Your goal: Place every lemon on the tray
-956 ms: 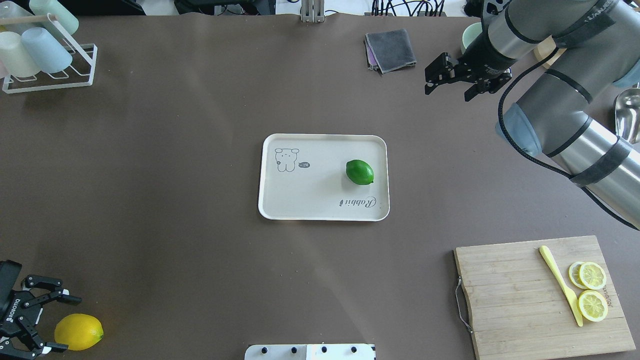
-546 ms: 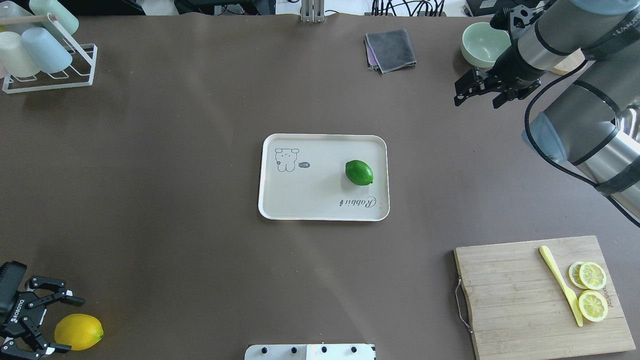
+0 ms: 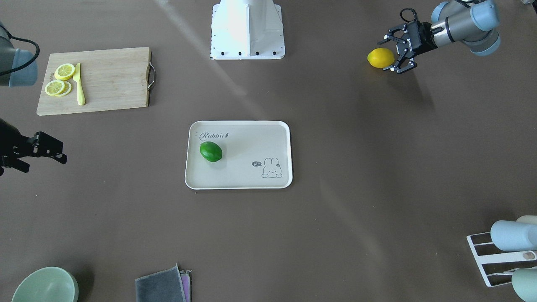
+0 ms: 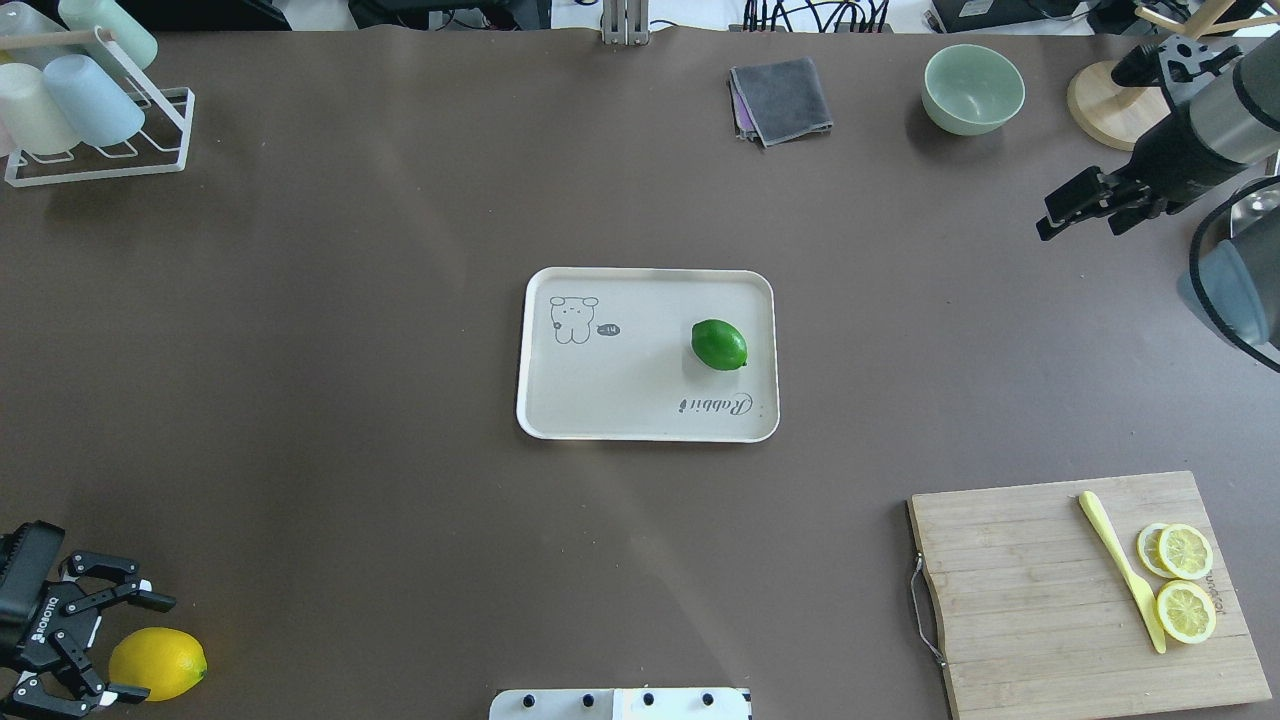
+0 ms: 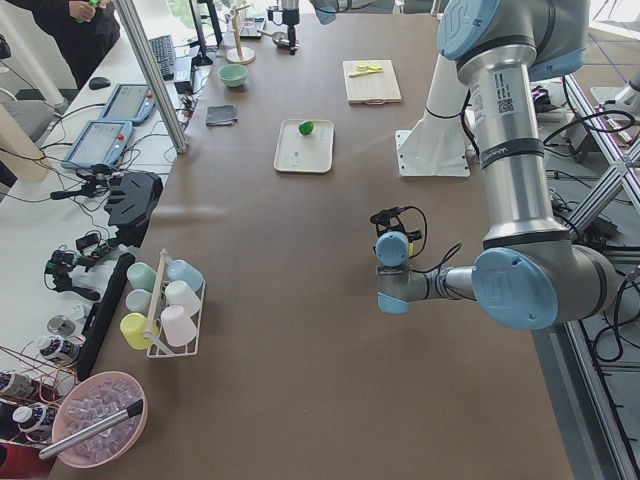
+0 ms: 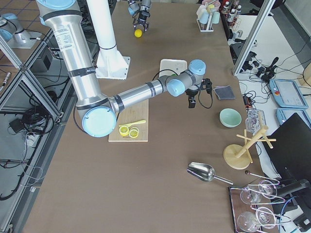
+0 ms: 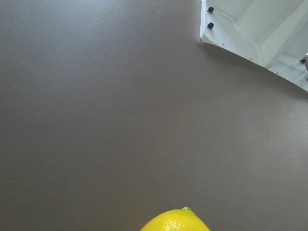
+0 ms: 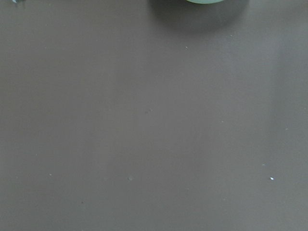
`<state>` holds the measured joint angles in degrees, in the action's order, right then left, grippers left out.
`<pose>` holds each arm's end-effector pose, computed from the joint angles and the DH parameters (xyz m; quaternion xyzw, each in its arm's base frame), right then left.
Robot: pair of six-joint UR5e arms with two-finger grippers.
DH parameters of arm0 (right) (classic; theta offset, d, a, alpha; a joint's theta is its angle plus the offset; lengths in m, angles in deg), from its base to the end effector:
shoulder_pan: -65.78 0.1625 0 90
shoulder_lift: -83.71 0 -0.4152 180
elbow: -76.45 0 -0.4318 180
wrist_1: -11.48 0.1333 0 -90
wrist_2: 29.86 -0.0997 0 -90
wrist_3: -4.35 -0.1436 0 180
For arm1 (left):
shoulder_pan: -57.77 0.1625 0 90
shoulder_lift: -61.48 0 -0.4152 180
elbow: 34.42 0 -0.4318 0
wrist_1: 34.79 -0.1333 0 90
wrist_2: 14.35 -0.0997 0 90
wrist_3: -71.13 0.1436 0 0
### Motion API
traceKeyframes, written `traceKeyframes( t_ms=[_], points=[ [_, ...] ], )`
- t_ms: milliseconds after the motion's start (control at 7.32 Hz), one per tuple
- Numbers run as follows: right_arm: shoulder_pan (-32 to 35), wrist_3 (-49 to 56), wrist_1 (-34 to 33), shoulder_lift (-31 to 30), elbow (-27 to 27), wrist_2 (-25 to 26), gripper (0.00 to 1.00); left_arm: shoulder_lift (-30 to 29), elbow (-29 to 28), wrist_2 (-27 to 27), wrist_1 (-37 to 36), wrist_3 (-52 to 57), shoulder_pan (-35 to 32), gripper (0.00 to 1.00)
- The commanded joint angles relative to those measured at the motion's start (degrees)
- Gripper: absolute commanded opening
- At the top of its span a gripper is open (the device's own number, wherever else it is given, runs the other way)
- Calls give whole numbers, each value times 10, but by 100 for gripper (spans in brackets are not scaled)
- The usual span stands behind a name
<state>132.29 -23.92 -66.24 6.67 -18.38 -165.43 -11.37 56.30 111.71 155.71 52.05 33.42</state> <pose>-0.2273 -0.6001 0.4722 0.0519 -0.4409 -0.0632 0.8938 0.3603 -0.2166 0.5942 0.3155 0.5989 0.4696 0.5668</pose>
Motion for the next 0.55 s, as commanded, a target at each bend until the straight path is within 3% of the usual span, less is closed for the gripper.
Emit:
traceKeyframes(
  t_ms=[0, 410],
  points=[
    [35, 60, -1, -37, -1, -12, 100, -4, -12, 2, 1, 0, 0, 97],
    [56, 73, -2, -44, 0, -22, 100, -4, -13, 2, 1, 0, 0, 97]
  ],
)
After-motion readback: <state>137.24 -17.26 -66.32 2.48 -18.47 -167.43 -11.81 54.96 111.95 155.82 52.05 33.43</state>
